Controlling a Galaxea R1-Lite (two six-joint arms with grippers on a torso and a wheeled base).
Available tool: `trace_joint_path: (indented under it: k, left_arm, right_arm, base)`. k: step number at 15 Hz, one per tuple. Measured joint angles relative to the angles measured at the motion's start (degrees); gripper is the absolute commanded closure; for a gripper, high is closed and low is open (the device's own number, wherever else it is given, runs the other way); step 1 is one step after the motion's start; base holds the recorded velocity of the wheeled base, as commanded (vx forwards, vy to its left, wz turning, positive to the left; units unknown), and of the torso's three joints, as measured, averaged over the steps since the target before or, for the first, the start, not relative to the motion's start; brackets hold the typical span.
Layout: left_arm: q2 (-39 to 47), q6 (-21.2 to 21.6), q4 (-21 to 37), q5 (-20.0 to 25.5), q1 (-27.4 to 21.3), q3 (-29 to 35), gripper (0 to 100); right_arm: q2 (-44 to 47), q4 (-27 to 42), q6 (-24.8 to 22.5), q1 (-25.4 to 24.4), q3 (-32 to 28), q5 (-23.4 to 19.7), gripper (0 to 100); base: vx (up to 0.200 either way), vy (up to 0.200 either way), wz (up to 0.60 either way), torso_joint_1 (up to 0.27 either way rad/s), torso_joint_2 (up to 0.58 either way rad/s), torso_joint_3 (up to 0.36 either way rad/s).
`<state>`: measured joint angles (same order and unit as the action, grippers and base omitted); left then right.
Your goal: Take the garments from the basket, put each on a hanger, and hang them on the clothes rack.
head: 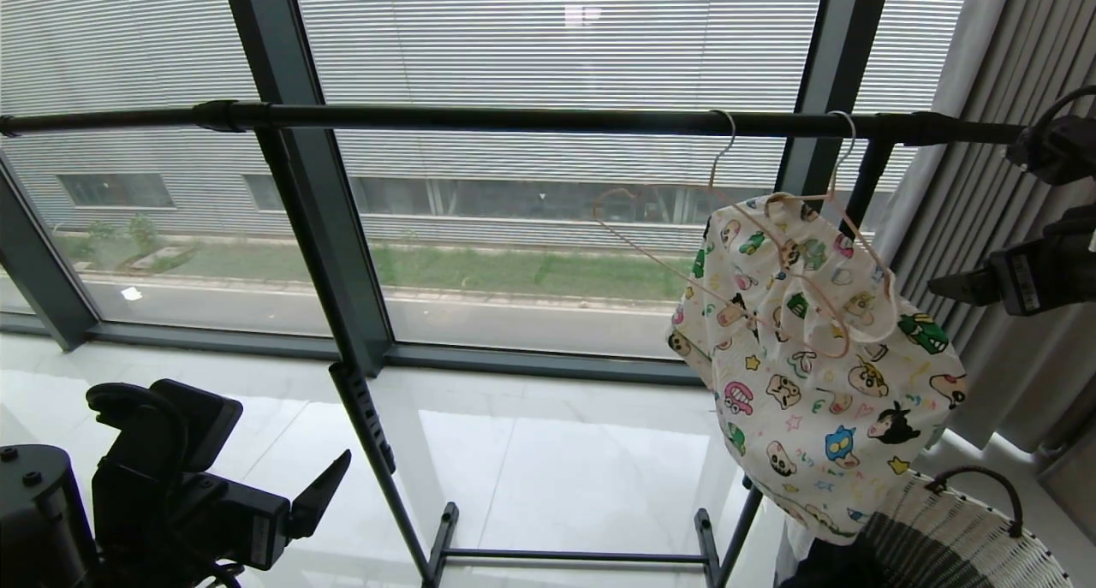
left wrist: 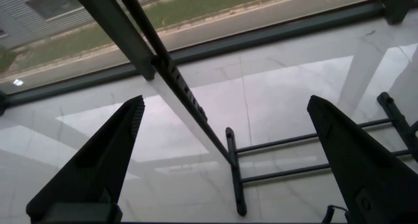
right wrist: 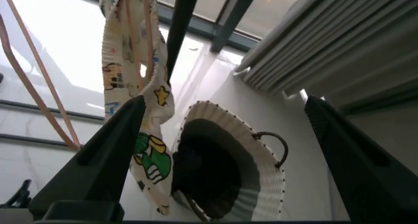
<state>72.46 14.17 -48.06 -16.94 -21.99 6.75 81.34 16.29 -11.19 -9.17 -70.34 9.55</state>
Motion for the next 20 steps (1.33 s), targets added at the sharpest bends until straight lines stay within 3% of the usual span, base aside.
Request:
trace_joint_path:
  k: [4,11,14,20]
  left_arm:
    - [-0.6,0.0,0.0,0.0,0.7,-0.1,0]
    - [-0.8,-0.7,0.0,-1.2,1.1,0.1,0]
    - [-0.8,-0.7,0.0,-1.6,1.4,0.3,0]
    - [-2.9,-3.7,0.0,-1.9,9.3,1.6,0]
  right_arm:
    - [-2.7,-0.1,-0.2,1.5,3.0,0.0,0]
    - [-4.2,-0.8,-0.3,1.6,4.7,0.1,0]
    - [-4.7,-4.6,-0.3,1.6,7.8,0.3,0]
    - [-7.9,-6.4,-0.6,1.6,13.9,0.2,0]
  base:
    - [-0.200,-0.200,0.00,-0.005,0.00,0.004]
    - [0.000,0.000,0.00,0.000,0.00,0.000]
    - [0.000,0.000,0.00,0.000,0.00,0.000]
    - [0.000,0.000,0.00,0.000,0.00,0.000]
